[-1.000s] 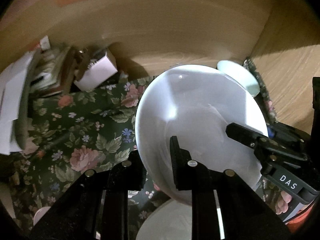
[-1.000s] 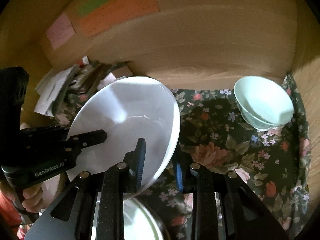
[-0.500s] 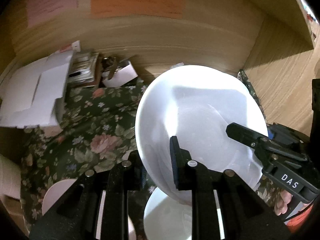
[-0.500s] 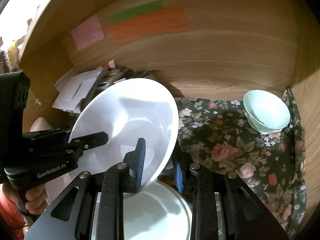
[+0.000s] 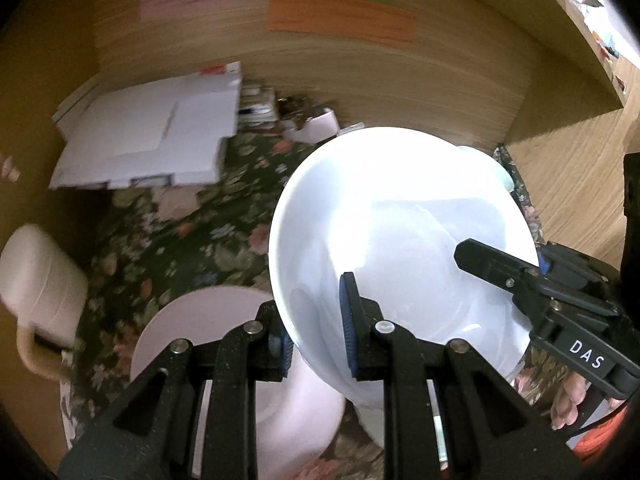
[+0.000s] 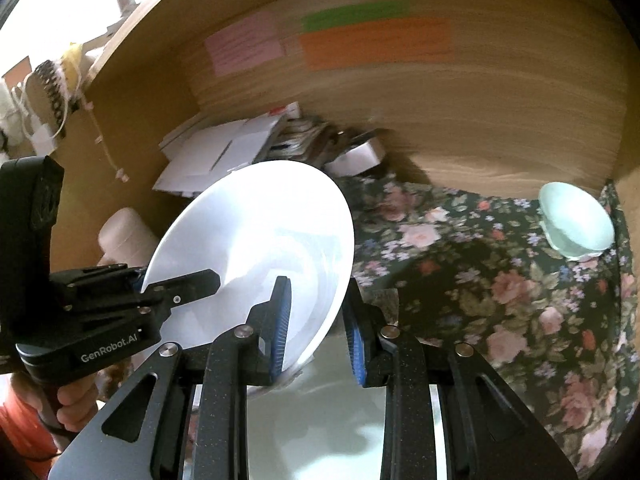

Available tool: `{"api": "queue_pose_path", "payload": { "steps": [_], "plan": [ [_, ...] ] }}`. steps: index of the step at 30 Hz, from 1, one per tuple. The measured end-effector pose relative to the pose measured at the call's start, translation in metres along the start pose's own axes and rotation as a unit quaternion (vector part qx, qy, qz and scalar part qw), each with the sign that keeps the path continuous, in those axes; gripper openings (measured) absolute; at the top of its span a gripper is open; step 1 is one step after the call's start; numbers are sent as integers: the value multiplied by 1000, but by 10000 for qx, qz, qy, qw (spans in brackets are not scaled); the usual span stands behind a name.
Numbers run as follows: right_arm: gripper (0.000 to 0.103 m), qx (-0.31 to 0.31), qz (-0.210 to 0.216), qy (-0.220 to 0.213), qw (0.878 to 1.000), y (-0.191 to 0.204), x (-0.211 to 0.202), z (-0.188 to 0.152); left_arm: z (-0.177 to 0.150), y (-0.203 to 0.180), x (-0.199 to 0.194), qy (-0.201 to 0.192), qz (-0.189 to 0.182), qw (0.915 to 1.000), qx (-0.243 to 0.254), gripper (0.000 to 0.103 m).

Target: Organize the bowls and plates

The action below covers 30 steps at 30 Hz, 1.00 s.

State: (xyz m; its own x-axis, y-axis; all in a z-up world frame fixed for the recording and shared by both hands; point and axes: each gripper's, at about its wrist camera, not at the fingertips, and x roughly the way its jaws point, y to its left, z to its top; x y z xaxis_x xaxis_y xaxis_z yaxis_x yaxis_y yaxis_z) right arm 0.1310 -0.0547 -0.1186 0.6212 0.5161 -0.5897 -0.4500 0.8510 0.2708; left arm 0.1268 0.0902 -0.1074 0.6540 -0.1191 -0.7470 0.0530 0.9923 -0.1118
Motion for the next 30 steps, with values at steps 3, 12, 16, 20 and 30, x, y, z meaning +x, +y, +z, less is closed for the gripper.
{"api": "queue_pose_path", "payload": {
  "steps": [3, 12, 16, 20, 30],
  "plan": [
    [24, -68, 105, 66, 9999, 12, 7, -4, -11, 16, -7, 5, 53, 9999, -139, 20],
    [24, -241, 492, 372, 9978, 45, 34, -17, -42, 59, -17, 84, 247, 9983, -518, 20],
    [23, -290, 592, 519, 9965, 55, 45, -24, -55, 75, -16, 151, 272, 9974, -649, 20],
    [23, -270, 662, 686, 9951, 61, 58, -30, -68, 85, -11, 208, 283, 9966, -747, 20],
    [23, -405, 603, 841, 9938, 71, 74, -36, -84, 98, -4, 273, 301, 9955, -854, 20]
  ]
}}
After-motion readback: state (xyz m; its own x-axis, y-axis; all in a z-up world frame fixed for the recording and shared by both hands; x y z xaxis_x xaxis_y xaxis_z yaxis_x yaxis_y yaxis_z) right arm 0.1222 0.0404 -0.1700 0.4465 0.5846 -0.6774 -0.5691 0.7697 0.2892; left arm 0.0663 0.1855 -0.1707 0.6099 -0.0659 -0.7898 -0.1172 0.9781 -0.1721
